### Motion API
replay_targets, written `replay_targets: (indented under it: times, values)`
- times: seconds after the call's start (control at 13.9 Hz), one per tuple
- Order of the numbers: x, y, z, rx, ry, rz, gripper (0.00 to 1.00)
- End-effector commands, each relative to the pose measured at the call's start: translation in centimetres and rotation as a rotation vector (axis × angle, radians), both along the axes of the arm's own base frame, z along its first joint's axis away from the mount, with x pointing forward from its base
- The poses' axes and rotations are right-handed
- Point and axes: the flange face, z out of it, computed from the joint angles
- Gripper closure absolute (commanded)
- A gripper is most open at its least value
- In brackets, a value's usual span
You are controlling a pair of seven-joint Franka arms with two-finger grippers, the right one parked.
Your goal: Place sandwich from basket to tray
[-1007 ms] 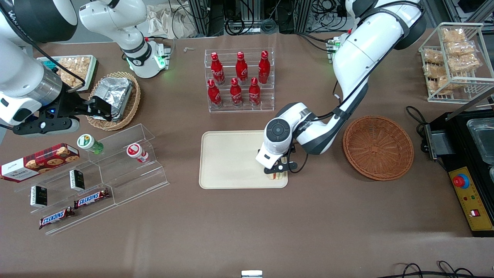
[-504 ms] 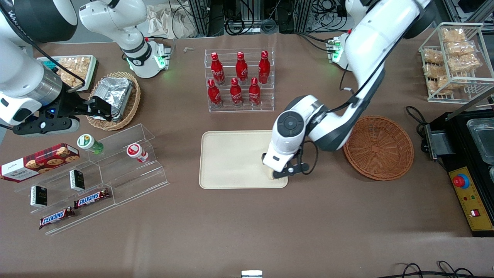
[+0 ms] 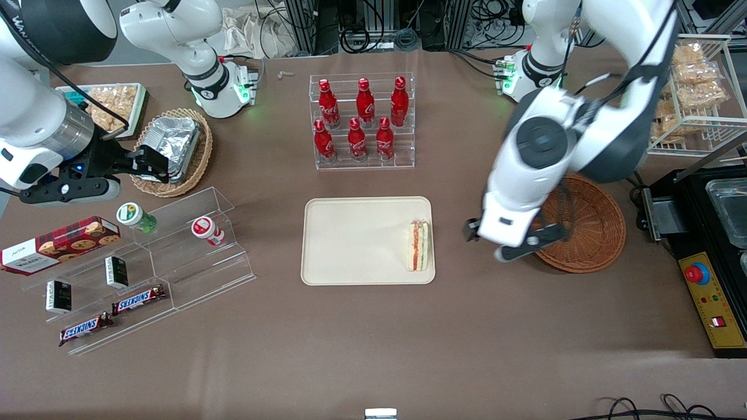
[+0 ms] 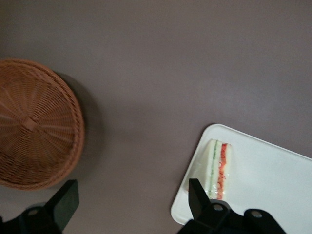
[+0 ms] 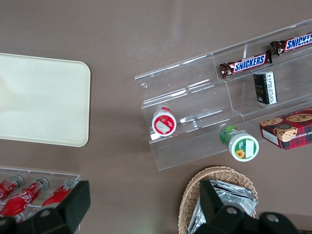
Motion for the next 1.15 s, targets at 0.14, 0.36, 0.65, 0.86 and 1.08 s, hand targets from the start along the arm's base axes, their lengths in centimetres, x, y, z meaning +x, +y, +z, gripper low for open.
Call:
replay_targets:
  times: [0.14,0.36,0.65,0.86,1.08]
  values:
    - [-4.3,13.6,5.0,-0.040,0.001,-0.140,0.00]
    - [-5.7,22.4,5.7,-0.055,0.005,-0.247,0.00]
    - [-5.8,30.1,5.8,-0.085,0.003,-0.346,0.00]
    - [-4.5,31.2,7.1,-0.065,0.064,-0.396,0.00]
    - [-1.7,30.8,8.3,-0.054,0.106,-0.470,0.00]
